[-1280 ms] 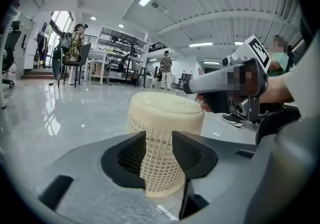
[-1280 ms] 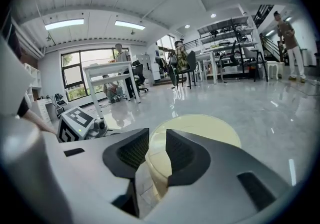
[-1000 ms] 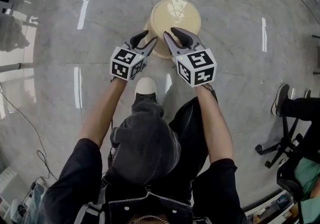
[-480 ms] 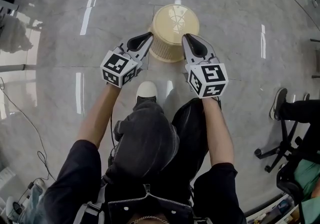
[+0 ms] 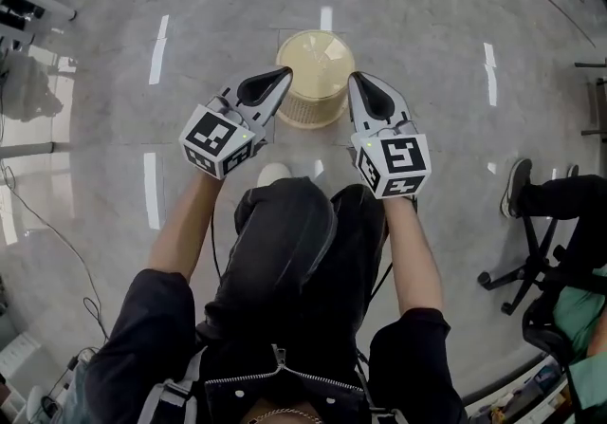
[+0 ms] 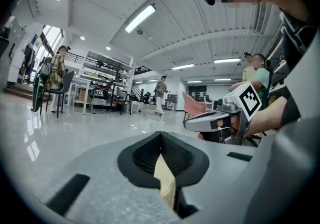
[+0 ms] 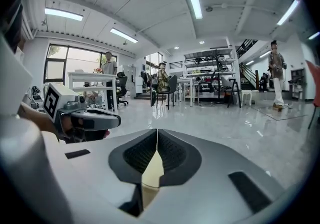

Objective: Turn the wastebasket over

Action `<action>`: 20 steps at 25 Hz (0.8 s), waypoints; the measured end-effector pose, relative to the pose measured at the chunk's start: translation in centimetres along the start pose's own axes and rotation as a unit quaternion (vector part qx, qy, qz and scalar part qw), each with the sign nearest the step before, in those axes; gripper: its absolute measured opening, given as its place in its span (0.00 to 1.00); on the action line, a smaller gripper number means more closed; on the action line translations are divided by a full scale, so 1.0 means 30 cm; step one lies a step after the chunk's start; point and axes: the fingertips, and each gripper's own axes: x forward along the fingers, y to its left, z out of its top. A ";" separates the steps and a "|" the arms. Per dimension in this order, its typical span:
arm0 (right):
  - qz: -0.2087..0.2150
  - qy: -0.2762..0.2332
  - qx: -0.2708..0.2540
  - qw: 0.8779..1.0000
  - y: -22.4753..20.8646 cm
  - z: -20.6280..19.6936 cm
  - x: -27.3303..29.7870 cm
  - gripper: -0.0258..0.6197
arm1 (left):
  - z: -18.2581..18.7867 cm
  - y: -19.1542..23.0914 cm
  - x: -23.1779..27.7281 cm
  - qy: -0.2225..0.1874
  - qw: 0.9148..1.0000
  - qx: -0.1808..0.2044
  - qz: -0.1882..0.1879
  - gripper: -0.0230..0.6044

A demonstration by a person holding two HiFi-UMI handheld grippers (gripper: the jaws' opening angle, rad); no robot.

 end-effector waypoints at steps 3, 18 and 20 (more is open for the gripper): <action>0.000 0.013 0.000 1.000 -0.004 0.115 -0.026 0.06 | 0.121 -0.003 0.019 0.006 1.000 -0.004 -0.014 0.04; 0.011 0.034 0.006 0.999 0.096 1.278 -0.291 0.06 | 1.259 -0.042 -0.137 0.033 0.999 -0.027 -0.006 0.04; 0.009 0.038 0.018 0.999 0.110 1.422 -0.322 0.06 | 1.398 -0.049 -0.157 0.039 0.999 -0.031 -0.004 0.04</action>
